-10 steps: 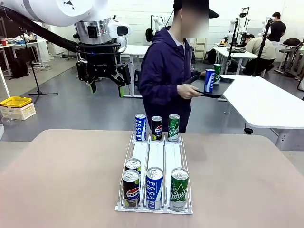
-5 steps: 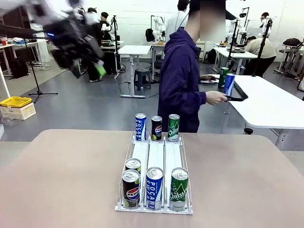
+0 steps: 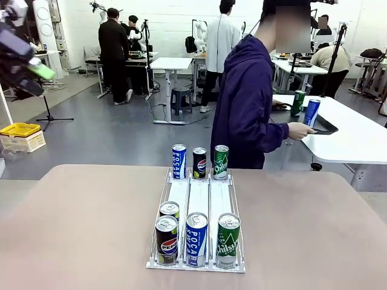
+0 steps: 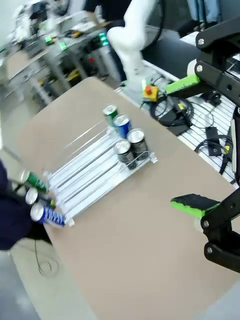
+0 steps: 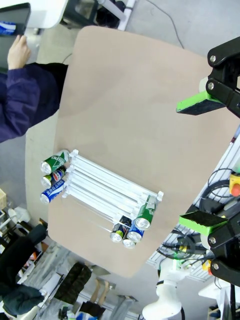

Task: Retrieve and hand over the desired beverage to the person.
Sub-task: Place the picked can on the Handle tray extended by the person.

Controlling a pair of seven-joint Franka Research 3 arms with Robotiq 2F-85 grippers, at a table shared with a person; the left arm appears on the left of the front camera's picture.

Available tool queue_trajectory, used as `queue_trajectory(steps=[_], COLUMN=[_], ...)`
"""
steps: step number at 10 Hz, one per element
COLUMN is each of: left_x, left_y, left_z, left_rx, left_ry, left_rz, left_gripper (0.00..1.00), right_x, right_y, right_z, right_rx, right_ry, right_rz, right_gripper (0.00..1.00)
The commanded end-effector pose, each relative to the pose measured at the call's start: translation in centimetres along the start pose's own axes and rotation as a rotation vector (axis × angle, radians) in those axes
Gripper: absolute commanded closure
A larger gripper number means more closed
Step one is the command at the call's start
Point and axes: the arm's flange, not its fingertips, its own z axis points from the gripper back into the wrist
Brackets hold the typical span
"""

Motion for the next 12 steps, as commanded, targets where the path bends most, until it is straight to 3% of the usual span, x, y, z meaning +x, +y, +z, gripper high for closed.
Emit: queue_trajectory(steps=[1,4,7,10,12], left_x=[-0.6,-3.0,-4.8,-4.9,-4.3], left_y=[0.8,0.4,-2.5,-4.2,-4.5], left_z=[1.6,2.7,1.9,1.0,1.9], left_rx=[-0.045,0.003,0.098,0.142,0.102], left_ry=[0.001,-0.050,-0.064,-0.070,-0.067], left_rz=[-0.095,-0.159,-0.213,-0.226,-0.229], left_gripper=[0.00,0.00,0.00,0.00,0.00], right_x=[0.3,0.3,0.3,0.3,0.3], right_y=[-0.2,-0.2,-0.2,-0.2,-0.2], right_z=[-0.1,-0.1,-0.1,-0.1,-0.1], right_rx=[-0.009,-0.009,-0.009,-0.009,-0.009], right_ry=[0.003,0.003,0.003,0.003,0.003], right_rz=[0.007,0.007,0.007,0.007,0.007], right_gripper=[0.00,0.00,0.00,0.00,0.00])
